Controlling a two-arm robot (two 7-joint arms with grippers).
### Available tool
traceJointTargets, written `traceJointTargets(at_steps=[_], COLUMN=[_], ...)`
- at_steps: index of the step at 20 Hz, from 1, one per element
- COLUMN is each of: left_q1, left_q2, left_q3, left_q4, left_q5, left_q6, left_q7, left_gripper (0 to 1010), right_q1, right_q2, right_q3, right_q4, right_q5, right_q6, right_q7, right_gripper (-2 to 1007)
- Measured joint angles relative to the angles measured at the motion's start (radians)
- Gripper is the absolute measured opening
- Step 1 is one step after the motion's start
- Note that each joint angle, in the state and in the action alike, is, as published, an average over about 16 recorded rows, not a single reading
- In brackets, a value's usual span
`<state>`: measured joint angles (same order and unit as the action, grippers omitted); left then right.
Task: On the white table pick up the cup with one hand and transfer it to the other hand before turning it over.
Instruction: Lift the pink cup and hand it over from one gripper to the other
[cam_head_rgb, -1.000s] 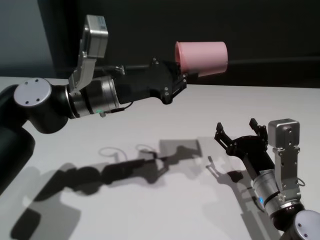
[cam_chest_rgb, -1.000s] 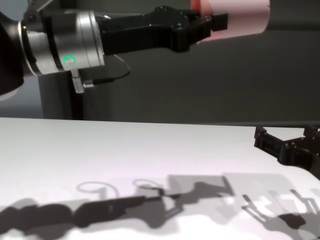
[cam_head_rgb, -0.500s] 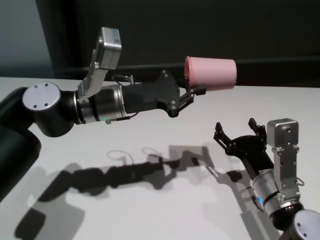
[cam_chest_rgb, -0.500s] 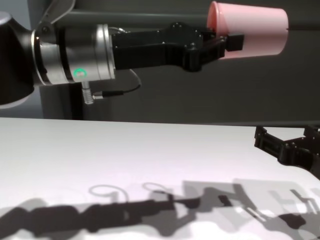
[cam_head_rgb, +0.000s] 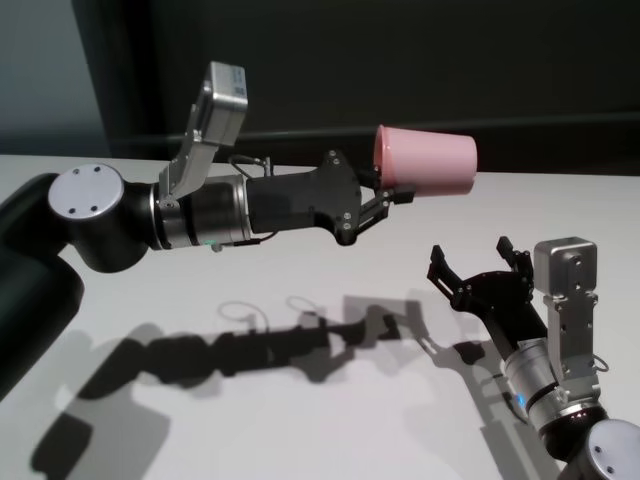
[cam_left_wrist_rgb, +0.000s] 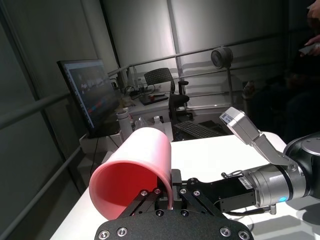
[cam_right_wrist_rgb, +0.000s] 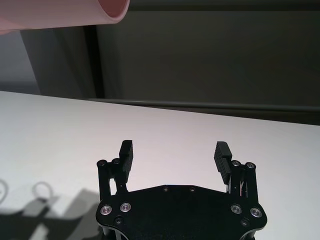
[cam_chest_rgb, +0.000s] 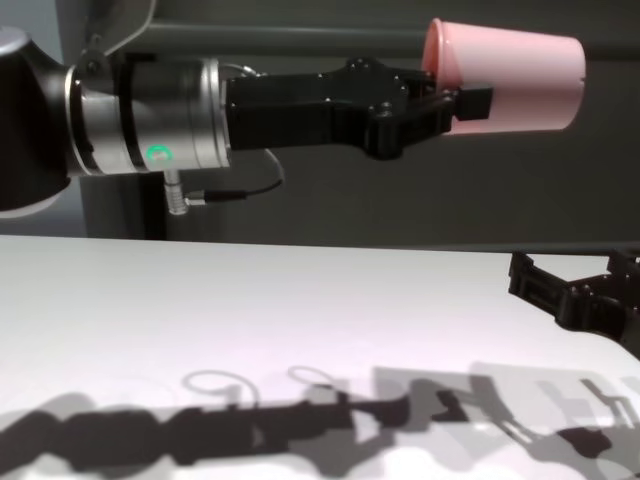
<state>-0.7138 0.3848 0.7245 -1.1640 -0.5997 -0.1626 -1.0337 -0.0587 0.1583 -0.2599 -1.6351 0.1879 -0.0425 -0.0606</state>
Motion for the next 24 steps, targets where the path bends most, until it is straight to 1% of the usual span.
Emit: traceJointTargets(at_steps=[6, 10, 16, 24], left_q1=[-0.006, -0.008, -0.010, -0.010], left_q2=[0.002, 0.005, 0.010, 0.013], left_q3=[0.003, 0.003, 0.001, 0.001], left_q4=[0.012, 0.017, 0.021, 0.022], left_q5=[-0.017, -0.030, -0.042, -0.040], left_q6=[-0.005, -0.009, -0.015, -0.020], left_q7=[-0.029, -0.042, -0.046, -0.038], left_gripper=[49, 49, 49, 49], right_q1=[0.000, 0.000, 0.000, 0.000], right_q2=[0.000, 0.000, 0.000, 0.000], right_q3=[0.000, 0.000, 0.000, 0.000], right_q4=[0.000, 0.000, 0.000, 0.000], right_q5=[0.000, 0.000, 0.000, 0.000], right_q6=[0.000, 0.000, 0.000, 0.000], right_q7=[0.000, 0.000, 0.000, 0.000], right_gripper=[1000, 1000, 1000, 1000])
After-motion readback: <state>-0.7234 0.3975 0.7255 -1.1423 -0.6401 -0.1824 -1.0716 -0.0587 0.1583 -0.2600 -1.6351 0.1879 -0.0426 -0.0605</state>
